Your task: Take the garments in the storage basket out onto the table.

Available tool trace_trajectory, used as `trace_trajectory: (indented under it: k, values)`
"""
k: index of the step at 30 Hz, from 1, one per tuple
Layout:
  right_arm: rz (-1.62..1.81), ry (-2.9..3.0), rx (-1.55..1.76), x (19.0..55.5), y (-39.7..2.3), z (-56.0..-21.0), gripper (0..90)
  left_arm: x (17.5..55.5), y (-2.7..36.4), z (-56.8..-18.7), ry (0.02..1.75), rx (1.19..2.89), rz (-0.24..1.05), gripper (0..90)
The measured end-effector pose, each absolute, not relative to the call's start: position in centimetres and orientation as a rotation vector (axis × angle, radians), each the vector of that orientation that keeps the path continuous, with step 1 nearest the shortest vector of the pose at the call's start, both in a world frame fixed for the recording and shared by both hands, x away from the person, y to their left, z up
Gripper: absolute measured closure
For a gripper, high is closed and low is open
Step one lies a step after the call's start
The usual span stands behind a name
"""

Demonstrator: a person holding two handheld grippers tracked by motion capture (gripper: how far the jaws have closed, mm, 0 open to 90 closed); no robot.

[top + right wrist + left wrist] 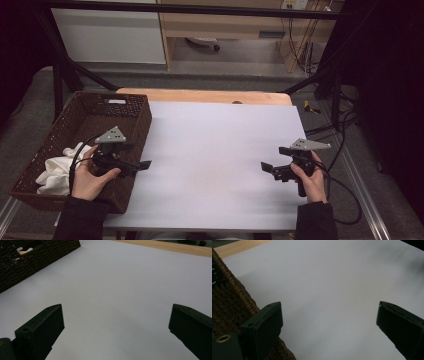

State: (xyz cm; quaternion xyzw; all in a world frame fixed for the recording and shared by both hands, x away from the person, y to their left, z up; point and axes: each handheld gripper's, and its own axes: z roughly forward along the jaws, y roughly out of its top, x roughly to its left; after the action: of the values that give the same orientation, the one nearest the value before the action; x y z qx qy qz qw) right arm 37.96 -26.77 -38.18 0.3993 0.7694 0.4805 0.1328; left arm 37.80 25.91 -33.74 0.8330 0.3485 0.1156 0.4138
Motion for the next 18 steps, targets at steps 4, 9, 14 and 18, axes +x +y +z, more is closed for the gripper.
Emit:
trace_trajectory:
  k: [4,9,14,18]
  values:
    - [1.391,2.235,1.157,37.97,-26.79,-38.16,0.6,37.71,25.91,-33.56,0.871,2.097,0.293,6.8]
    - [1.393,2.236,1.161,37.91,-26.79,-38.19,0.7,37.54,26.1,-33.29,0.87,2.091,0.296,6.8]
    - [1.382,2.242,1.16,37.95,-26.65,-38.31,0.7,37.46,26.33,-33.23,0.867,2.101,0.303,6.8]
    - [1.378,2.247,1.158,37.96,-26.57,-38.37,0.7,37.46,26.64,-33.21,0.878,2.103,0.308,6.7]
